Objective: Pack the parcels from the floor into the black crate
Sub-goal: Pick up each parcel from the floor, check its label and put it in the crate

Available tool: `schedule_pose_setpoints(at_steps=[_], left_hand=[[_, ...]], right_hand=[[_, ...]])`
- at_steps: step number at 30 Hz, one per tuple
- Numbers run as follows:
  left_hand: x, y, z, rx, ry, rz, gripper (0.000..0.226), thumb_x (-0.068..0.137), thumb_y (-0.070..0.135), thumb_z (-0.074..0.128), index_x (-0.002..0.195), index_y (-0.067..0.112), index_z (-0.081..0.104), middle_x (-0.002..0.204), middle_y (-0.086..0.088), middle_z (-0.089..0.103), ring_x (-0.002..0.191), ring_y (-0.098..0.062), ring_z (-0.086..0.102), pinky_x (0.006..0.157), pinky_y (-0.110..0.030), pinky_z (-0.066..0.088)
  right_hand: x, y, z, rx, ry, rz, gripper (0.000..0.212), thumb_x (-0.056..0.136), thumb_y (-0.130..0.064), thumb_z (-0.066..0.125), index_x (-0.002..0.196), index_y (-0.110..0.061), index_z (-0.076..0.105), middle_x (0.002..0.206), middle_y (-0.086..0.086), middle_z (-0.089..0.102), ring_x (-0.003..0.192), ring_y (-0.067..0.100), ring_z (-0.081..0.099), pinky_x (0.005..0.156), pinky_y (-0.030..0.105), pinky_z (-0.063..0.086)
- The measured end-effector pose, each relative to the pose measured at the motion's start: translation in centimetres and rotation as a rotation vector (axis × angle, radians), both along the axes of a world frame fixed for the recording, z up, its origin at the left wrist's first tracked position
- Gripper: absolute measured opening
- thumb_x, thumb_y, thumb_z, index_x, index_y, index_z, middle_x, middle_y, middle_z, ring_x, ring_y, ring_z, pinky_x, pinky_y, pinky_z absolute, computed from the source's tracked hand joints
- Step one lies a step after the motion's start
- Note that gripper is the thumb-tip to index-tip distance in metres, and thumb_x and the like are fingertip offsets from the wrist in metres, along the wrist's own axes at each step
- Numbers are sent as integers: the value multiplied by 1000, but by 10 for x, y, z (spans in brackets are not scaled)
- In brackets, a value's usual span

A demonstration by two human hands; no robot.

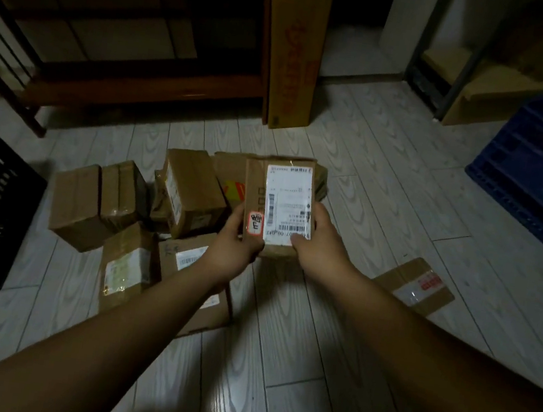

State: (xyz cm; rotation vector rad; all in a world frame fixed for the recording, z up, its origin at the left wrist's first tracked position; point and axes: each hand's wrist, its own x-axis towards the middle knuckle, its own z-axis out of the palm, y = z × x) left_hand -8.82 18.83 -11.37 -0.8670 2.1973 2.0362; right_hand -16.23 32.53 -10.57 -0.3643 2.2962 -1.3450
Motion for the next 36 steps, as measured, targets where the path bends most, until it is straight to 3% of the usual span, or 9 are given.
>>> schedule_pose_setpoints(at_steps=[6,13,18,21,24,29,31,34,36], left_hand=[[8,-12,95,-24,126,10,66,90,0,52,145,31,29,110,15,60,104,-18,61,86,-42,54],[31,-30,291,-82,153,32,64,91,7,54,142,38,31,106,16,61,84,-7,62,67,-23,55],[62,-43,463,-51,182,96,56,92,5,52,131,43,37,99,24,58,91,-3,61,63,-18,55],[82,-50,543,-74,183,110,60,92,2,51,138,37,34,105,17,60,94,-7,62,63,-18,57],[106,-56,612,-132,175,105,57,92,4,52,137,35,37,115,3,62,100,-15,65,76,-33,59],[143,-66,684,-222,153,77,54,92,5,53,132,39,40,106,5,65,90,-13,68,68,-30,59],[159,-70,705,-279,137,45,52,90,5,55,126,41,44,103,4,66,86,-12,69,63,-26,56],[181,-75,731,-340,113,82,50,89,5,57,128,35,48,105,3,65,86,-14,69,65,-33,59],[197,-79,747,-377,134,201,52,88,8,59,134,29,45,117,4,59,89,-13,65,65,-31,60]], right_hand=[[8,-16,82,-88,45,-39,62,94,-4,49,143,-36,29,133,-9,55,115,6,53,83,18,42],[24,-32,274,-69,78,-31,69,93,-6,52,145,-41,23,134,-9,54,117,7,53,79,13,41],[53,-50,439,-61,70,-19,72,91,-13,56,143,-48,19,135,-8,51,119,13,55,87,28,50],[74,-60,519,-59,78,-21,79,90,-14,58,144,-49,13,140,-6,47,121,14,53,92,35,51],[93,-65,587,-57,86,-11,91,87,-13,63,146,-47,3,145,-3,42,126,18,50,95,41,51],[109,-68,677,-150,136,-39,105,82,-12,70,148,-44,-6,154,0,25,128,24,48,81,35,54],[113,-65,702,-182,155,-62,95,84,-16,69,150,-38,5,156,-1,19,127,20,46,77,26,52],[125,-66,722,-222,142,-21,50,90,-20,62,133,-25,38,131,2,53,95,12,60,56,13,48],[138,-72,729,-263,149,-38,33,92,-20,59,121,-21,44,114,-2,58,91,11,57,62,18,45]])
